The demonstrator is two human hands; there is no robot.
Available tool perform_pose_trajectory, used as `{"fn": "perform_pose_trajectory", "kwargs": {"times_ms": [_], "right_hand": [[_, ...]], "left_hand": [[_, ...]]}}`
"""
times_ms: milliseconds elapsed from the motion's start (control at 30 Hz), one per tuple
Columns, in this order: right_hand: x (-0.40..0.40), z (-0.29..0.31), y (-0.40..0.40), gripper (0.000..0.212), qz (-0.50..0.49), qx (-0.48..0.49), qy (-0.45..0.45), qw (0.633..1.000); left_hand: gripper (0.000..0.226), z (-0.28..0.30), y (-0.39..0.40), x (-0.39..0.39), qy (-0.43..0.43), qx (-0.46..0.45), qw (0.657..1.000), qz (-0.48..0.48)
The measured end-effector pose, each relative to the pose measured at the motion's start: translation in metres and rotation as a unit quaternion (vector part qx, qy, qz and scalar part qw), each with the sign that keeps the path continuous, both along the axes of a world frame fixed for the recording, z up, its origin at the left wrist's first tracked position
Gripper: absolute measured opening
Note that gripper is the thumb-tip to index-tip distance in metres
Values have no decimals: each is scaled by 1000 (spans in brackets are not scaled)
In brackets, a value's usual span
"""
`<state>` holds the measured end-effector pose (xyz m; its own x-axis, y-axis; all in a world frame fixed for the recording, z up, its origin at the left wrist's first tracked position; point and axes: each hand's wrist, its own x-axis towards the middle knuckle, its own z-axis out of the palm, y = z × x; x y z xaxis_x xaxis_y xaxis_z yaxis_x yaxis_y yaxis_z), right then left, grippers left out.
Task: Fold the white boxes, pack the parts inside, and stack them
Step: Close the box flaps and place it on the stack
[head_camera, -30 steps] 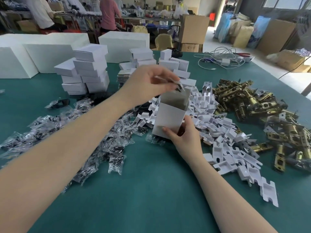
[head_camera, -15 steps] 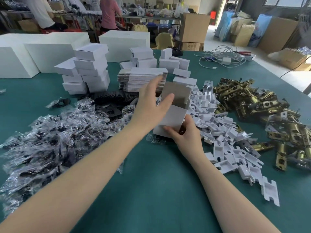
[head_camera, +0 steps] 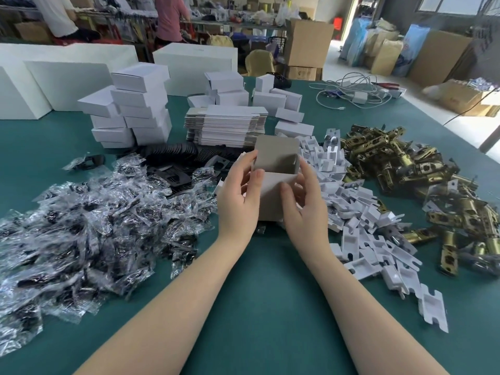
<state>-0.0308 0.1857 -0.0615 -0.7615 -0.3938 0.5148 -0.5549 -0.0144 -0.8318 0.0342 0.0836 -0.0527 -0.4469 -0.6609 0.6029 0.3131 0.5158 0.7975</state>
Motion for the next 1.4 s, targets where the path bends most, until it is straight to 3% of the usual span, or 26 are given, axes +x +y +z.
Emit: {"fn": "perform_pose_trajectory", "kwargs": {"times_ms": [400,567,733,900,1033,1200,1300,1400], "right_hand": [[-2,12,3,15,-14,-8,72,997],[-3,22,1,15,10,-57,-50,997],[-4,28,-2,34,48,-107,-137,984],[-5,24,-2,17,21,-88,-75,993],[-5,20,3,23,-9,-33,37,999],[-9,10,10,17,-9,34,120,992],[-7,7,12,35,4,50,111,993],[-5,6,12,32,1,36,107,994]], "left_hand": [[22,3,-2,4,2,-8,999,-35],[15,15,3,0,-4,68,996,-61],[35,22,2,1,16,125,987,-97],[32,17,-3,0,-23,28,997,-73],[16,9,-7,1,-29,-44,997,-61],[19,-3,-18,8,-33,-184,981,-46],[34,-4,-17,10,-31,-181,981,-56],[35,-3,-14,9,-40,-174,983,-39]]}}
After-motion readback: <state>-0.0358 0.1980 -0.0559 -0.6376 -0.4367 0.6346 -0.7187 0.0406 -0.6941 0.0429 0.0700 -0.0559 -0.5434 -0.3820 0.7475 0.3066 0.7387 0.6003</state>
